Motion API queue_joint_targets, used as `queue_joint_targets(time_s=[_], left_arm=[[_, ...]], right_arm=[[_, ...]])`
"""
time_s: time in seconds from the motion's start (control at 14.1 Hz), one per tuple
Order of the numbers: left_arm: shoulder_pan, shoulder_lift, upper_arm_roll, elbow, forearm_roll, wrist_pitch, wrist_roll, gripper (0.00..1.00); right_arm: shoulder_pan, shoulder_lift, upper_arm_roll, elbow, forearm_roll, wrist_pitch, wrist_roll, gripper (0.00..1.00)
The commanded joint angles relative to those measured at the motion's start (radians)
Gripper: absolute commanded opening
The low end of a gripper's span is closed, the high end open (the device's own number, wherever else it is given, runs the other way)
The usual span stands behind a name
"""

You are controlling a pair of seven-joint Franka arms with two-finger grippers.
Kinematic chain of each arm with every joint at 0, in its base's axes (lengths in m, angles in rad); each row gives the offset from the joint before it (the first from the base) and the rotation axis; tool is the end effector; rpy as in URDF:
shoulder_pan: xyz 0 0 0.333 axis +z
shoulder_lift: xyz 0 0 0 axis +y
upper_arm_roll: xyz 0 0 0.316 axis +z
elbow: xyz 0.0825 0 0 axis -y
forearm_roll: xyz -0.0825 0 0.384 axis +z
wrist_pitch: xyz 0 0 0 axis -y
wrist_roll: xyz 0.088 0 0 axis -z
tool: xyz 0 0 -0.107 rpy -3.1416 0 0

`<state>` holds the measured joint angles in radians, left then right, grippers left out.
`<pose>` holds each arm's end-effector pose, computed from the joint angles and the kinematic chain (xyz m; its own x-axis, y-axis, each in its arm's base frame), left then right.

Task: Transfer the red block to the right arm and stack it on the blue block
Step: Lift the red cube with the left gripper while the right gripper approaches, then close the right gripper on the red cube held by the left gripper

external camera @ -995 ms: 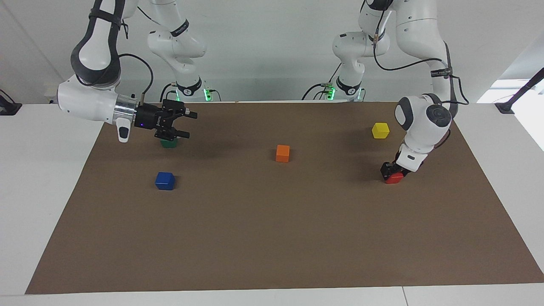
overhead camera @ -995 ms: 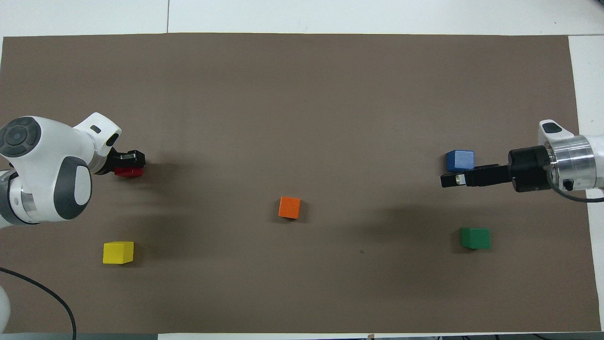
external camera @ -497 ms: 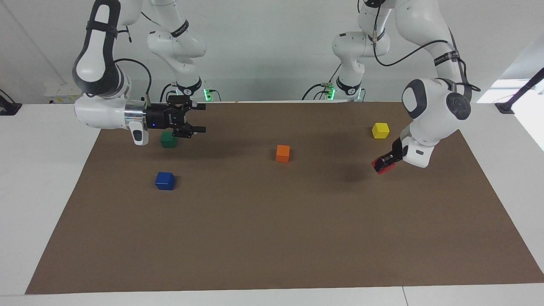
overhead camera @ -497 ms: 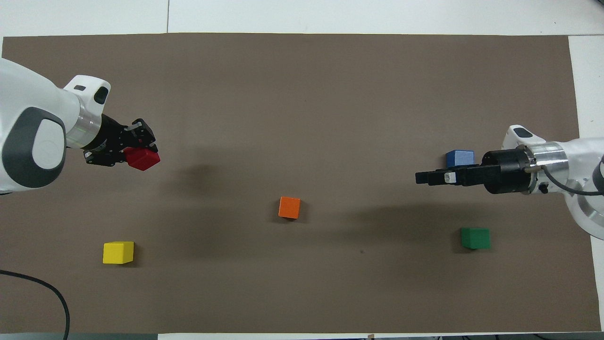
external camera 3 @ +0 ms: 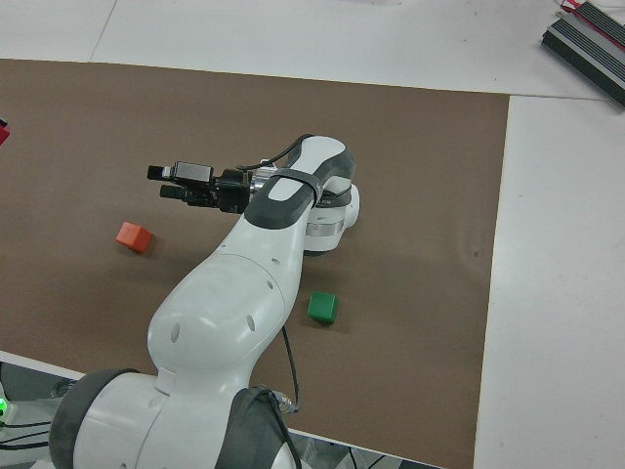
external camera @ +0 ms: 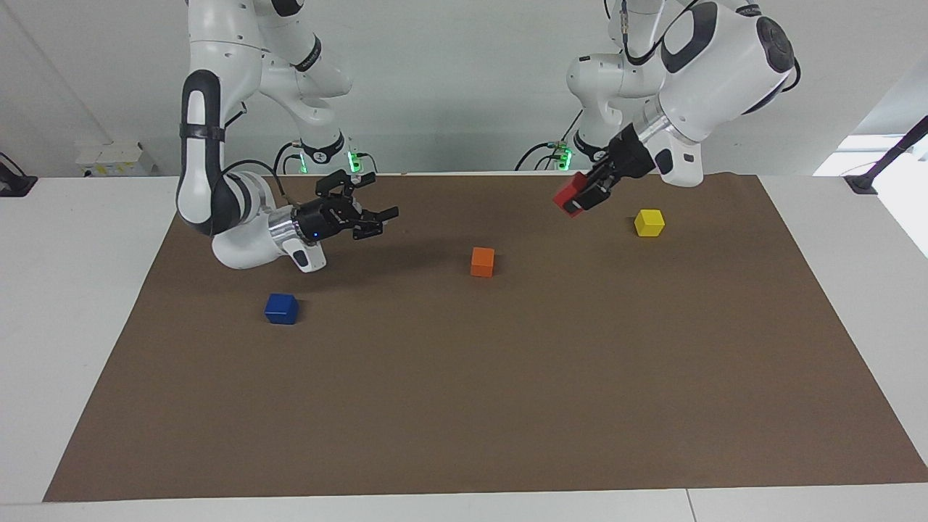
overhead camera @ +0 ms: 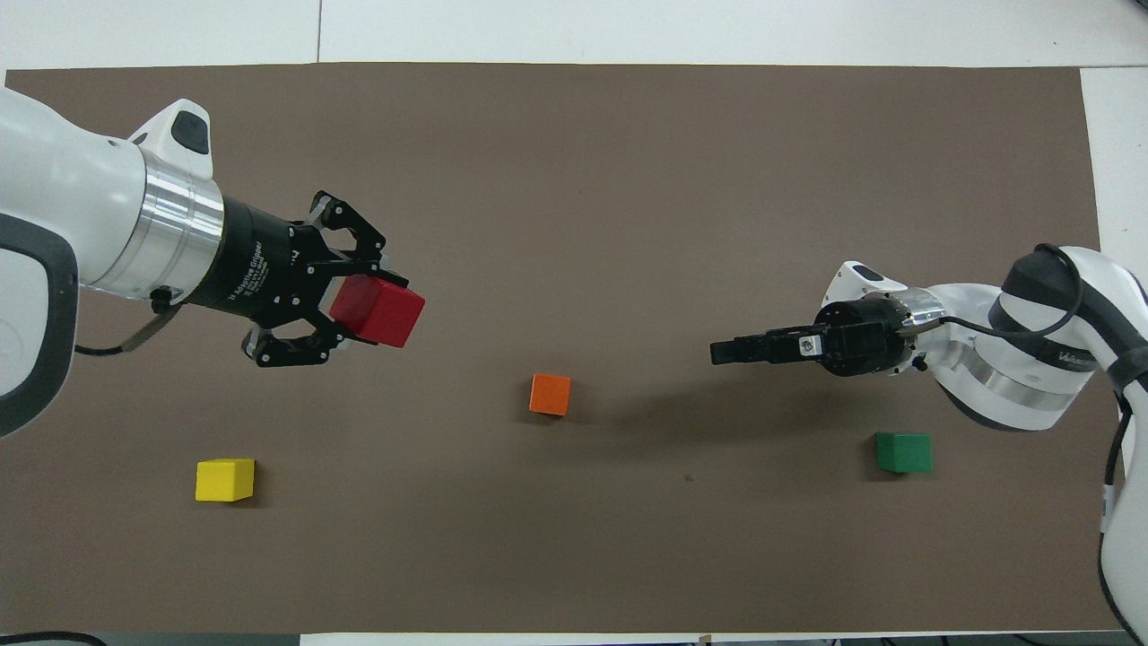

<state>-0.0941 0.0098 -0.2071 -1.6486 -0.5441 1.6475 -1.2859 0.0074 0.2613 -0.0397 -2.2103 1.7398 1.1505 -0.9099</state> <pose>0.5228 -0.2160 0.6034 0.4733 0.7234 -0.5027 0.8677 -0.4812 0.1245 0.5087 0.1162 0.3512 0.9941 0.0841 0.0692 0.0287 0.4108 -0.9113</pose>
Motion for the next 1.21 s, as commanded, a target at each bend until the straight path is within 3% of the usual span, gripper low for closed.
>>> queue_joint_targets(time_s=[0.0, 0.28, 0.57, 0.99, 1.14], left_arm=[[-0.001, -0.01, -0.076, -0.023, -0.069, 0.081, -0.217, 0.0], [-0.012, -0.027, -0.159, -0.078, -0.145, 0.216, -0.404, 0.0], [-0.15, -0.089, -0.164, -0.238, -0.148, 0.461, -0.415, 0.0], [-0.168, -0.091, -0.167, -0.244, -0.149, 0.486, -0.469, 0.0], [-0.202, -0.091, -0.169, -0.25, -0.149, 0.549, -0.538, 0.0]], right_arm=[[0.077, 0.016, 0.004, -0.038, 0.151, -0.057, -0.021, 1.0], [0.144, 0.076, 0.004, -0.049, 0.265, -0.145, -0.03, 1.0], [0.204, 0.162, 0.007, -0.046, 0.325, -0.252, -0.104, 1.0], [0.261, 0.2, 0.018, -0.022, 0.443, -0.276, -0.116, 1.0], [0.281, 0.2, 0.017, -0.014, 0.472, -0.267, -0.127, 1.0]])
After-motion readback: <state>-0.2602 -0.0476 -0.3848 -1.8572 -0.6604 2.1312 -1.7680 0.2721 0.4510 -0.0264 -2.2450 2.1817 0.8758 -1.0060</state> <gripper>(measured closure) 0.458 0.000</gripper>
